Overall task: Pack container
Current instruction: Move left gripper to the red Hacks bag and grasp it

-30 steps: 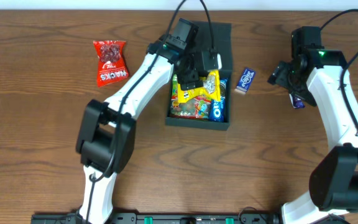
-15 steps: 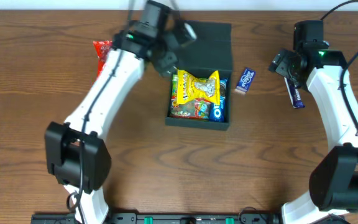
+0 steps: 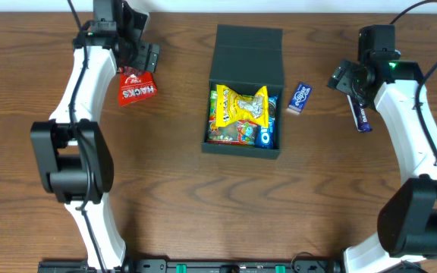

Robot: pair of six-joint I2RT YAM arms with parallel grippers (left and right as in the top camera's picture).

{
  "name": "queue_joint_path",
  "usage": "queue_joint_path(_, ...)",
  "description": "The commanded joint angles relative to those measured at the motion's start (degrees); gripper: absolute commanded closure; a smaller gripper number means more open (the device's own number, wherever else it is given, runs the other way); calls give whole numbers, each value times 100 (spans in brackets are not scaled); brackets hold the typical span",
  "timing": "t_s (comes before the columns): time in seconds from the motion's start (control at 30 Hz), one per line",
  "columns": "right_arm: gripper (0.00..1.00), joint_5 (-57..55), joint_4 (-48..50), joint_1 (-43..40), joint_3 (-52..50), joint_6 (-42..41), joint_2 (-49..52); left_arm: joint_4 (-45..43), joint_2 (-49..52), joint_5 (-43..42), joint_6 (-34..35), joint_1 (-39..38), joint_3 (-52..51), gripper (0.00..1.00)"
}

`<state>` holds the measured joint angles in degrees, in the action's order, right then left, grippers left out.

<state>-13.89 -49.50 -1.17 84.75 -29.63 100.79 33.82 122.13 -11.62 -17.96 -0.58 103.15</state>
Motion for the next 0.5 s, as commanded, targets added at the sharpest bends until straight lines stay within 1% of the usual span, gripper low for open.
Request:
queue_joint_path(0.0,1,59,-20,-35,-11,55,-83,-85,428,142,210,22,13,5)
queue_joint_path(0.17,1,87,-24,-35,-11,55,-83,-223,881,793,977,35,13,5)
queue_joint_path(0.3,1,136,-28,-35,-11,55,-83,-308,1029,927,1572,68,13,5)
queue_joint_path(0.4,1,284,-20,-35,-11,28,-83,-348,1121,925,1692,70,13,4)
queue_joint_path(0.43,1,282,-22,-35,-11,7,-83,-343,1150,920,1692,70,13,16)
queue_joint_path(0.47,1,282,-20,-35,-11,7,-83,-337,1161,918,1694,70,13,34)
